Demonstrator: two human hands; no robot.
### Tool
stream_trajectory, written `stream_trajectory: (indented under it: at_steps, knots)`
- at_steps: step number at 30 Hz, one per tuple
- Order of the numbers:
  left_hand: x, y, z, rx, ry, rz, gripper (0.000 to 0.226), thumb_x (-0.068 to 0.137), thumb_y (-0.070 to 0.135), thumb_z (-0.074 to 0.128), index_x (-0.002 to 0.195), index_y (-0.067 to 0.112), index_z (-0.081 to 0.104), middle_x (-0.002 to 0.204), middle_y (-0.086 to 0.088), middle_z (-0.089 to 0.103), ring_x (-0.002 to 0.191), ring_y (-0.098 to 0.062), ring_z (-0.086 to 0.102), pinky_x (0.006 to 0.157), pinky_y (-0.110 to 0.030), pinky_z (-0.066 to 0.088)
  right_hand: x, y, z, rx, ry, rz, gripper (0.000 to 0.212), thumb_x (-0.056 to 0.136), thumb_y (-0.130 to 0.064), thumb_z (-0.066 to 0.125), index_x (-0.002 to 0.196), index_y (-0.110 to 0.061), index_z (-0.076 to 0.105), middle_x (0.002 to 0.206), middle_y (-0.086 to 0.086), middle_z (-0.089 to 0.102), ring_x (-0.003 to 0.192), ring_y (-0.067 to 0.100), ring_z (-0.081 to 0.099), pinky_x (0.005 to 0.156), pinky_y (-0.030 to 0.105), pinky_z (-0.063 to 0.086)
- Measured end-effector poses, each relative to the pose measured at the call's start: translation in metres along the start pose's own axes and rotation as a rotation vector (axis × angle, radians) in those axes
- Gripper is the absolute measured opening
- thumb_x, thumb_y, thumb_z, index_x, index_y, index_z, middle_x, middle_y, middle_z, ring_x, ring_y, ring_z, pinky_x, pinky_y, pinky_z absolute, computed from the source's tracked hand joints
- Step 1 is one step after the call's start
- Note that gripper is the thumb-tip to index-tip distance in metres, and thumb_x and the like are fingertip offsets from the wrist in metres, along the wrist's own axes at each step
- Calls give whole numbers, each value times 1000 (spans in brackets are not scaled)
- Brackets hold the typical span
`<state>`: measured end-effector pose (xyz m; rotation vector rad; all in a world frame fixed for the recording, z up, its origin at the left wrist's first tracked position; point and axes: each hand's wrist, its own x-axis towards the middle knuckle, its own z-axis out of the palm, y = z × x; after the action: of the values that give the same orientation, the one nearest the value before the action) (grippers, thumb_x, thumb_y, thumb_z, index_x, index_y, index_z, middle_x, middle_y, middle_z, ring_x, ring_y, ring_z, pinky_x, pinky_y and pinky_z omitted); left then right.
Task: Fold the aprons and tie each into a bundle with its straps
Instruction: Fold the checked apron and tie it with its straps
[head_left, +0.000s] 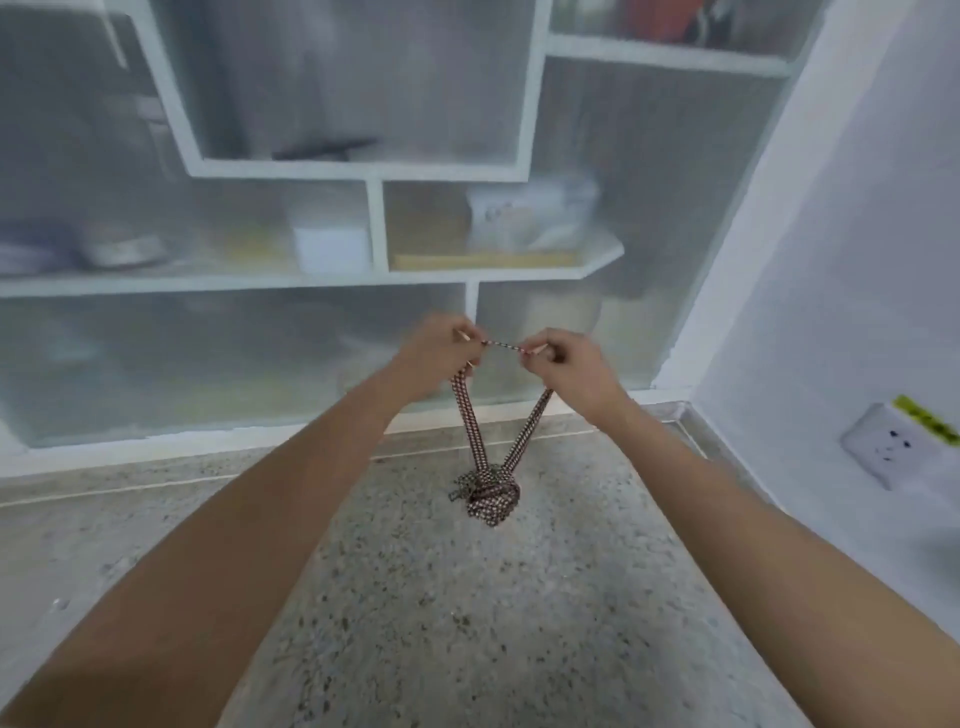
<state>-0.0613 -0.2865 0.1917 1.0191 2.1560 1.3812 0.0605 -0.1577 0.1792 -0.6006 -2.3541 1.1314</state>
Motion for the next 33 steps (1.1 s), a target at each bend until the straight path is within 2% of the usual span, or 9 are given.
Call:
stream_trajectory:
  at_steps: [5,9,13,17,19,23,26,30,33]
  knots:
    - [-23,62,-7,-79,-271,114,6,89,21,62,91,19,67,72,2,59,69,-15,49,65,-25,37,-41,-47,-56,189,74,38,9,89,-18,61,84,-14,68,78,0,58,74,12,50,81,34,44]
    - [-33,109,12,-216,-399,173,16,91,11,55,97,16,68,73,4,59,66,-8,50,67,-20,40,-80,-64,-106,261,163,95,14,90,-21,60,79,-17,68,68,2,43,59,8,40,81,32,45]
    - [-46,162,57,-101,-452,328,21,82,14,69,101,23,66,74,8,57,68,-5,46,58,-20,33,-128,-67,-156,190,257,56,13,83,-8,68,77,-17,60,71,-3,46,69,6,48,74,24,47]
    - [-69,218,121,-31,-487,505,12,87,12,63,99,14,66,66,2,48,55,-6,40,45,-13,32,-184,-62,-206,55,546,76,11,87,-14,65,76,-16,62,70,4,44,64,8,45,60,25,51]
    - [-84,244,155,-16,-489,594,6,88,13,60,91,13,66,63,2,49,53,-8,42,46,-15,35,-218,-59,-234,-12,634,93,7,86,-18,66,82,-13,63,71,7,44,64,11,45,55,24,48]
    - [-121,293,225,-43,-522,751,8,88,13,60,80,16,63,62,3,54,51,-11,48,49,-19,38,-291,-56,-290,-251,730,151,24,79,-22,75,95,-14,59,65,-5,50,54,6,46,50,21,42]
    - [-162,334,279,-52,-557,844,8,88,15,58,83,14,64,62,5,59,50,-9,53,49,-14,41,-348,-54,-331,-432,872,191,11,89,-23,62,96,-14,59,58,-5,44,47,5,42,44,25,45]
    - [-216,393,342,-88,-621,916,9,87,13,58,87,15,66,69,3,63,62,-16,60,61,-27,53,-416,-58,-388,-702,989,259,19,96,-22,50,90,-12,64,67,1,48,60,19,51,54,22,47]
    - [-246,433,377,-155,-727,957,8,85,8,63,89,15,63,74,-1,61,69,-19,63,62,-29,54,-457,-58,-433,-902,1067,353,29,98,-24,46,97,-7,69,83,9,50,77,29,56,68,35,42]
